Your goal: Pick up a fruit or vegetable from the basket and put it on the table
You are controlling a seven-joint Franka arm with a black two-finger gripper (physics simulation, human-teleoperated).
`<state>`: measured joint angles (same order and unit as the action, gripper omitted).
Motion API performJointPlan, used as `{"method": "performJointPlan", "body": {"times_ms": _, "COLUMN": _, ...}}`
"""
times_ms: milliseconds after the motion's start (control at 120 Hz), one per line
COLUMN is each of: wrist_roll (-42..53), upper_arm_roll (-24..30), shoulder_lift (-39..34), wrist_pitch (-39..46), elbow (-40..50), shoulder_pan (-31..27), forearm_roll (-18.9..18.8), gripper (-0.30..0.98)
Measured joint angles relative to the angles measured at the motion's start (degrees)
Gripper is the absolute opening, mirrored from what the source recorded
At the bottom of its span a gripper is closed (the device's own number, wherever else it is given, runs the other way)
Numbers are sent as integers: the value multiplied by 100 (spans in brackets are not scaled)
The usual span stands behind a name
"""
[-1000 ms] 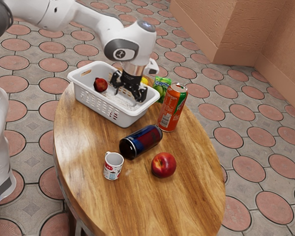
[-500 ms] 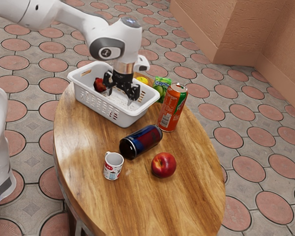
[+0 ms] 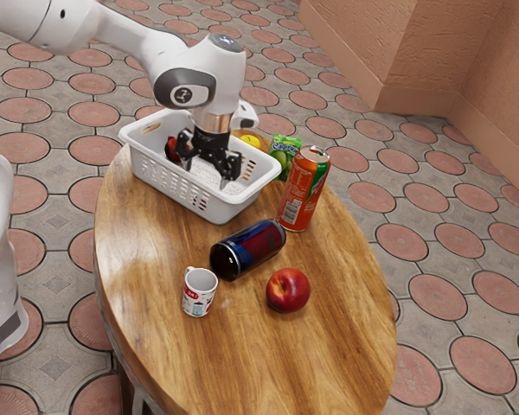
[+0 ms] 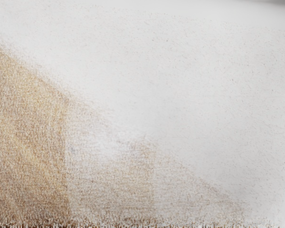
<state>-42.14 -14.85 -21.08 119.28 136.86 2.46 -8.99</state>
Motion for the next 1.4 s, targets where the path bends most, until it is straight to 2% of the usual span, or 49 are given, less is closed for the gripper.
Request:
{"method": "performJointPlan", "body": {"times_ms": 800, "wrist_roll": 100, "upper_arm_roll": 15, "shoulder_lift": 34, "wrist_pitch": -143, "elbow": 237, "shoulder_pan": 9, "forearm_roll": 429, "gripper": 69}}
{"method": "performJointPlan", "body": {"times_ms": 1400, "wrist_roll": 351, "upper_arm_roll": 12, "shoulder_lift": 146, "wrist_pitch": -187, "elbow": 229, "shoulder_pan": 7, "forearm_roll": 77, "gripper": 69}}
